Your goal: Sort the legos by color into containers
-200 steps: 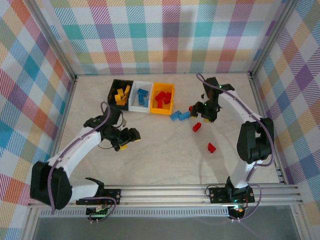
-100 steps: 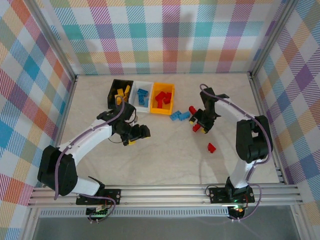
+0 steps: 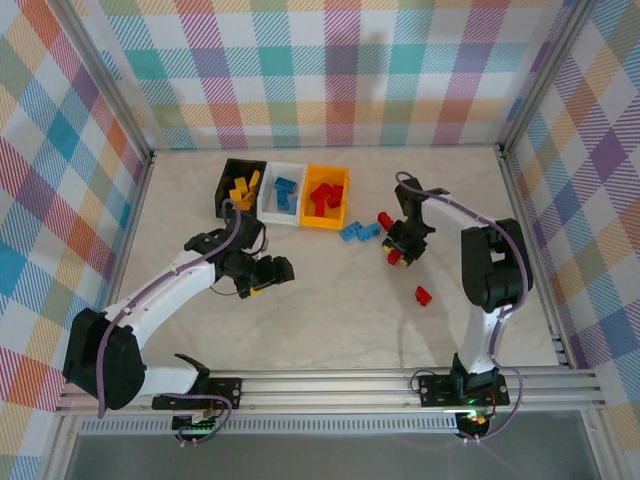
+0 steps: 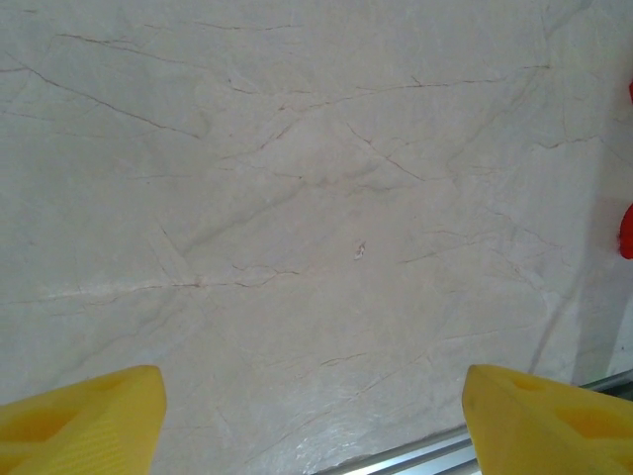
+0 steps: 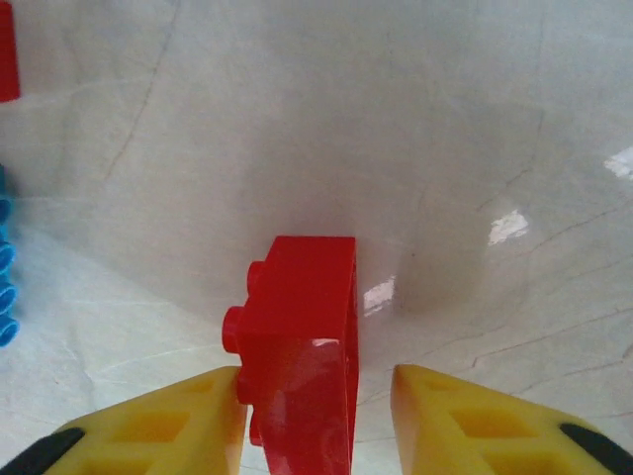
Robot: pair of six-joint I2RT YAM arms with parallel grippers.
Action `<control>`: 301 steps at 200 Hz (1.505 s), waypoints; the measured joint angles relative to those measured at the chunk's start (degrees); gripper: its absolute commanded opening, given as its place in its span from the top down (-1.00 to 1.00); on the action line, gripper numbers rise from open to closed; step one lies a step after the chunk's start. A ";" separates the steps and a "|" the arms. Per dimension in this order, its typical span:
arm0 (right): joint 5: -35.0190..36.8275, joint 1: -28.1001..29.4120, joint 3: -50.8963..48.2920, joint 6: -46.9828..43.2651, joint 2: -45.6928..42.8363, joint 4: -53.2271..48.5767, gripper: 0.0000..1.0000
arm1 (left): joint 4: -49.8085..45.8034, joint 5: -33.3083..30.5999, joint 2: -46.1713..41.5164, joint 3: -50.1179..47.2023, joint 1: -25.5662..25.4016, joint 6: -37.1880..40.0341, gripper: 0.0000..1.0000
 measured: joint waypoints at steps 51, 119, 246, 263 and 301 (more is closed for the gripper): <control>0.07 0.02 -0.50 -0.70 -0.85 0.83 0.63 | 0.28 -0.68 -2.38 -1.53 0.00 -0.87 -0.59; -3.87 1.92 -3.65 -1.90 -12.04 4.33 0.61 | 0.50 -0.66 -3.30 -3.10 0.00 -1.42 -0.59; -15.50 10.14 38.62 -5.75 18.91 10.62 0.59 | -5.97 -2.49 -23.80 -9.62 0.00 -4.57 -0.61; -15.54 10.14 42.36 -5.75 22.47 9.75 0.58 | -7.74 -3.17 -26.77 -10.43 0.00 -5.22 -0.61; -15.56 10.14 48.28 -5.51 27.12 8.07 0.56 | -11.23 -4.37 -30.86 -12.35 0.00 -5.99 -0.61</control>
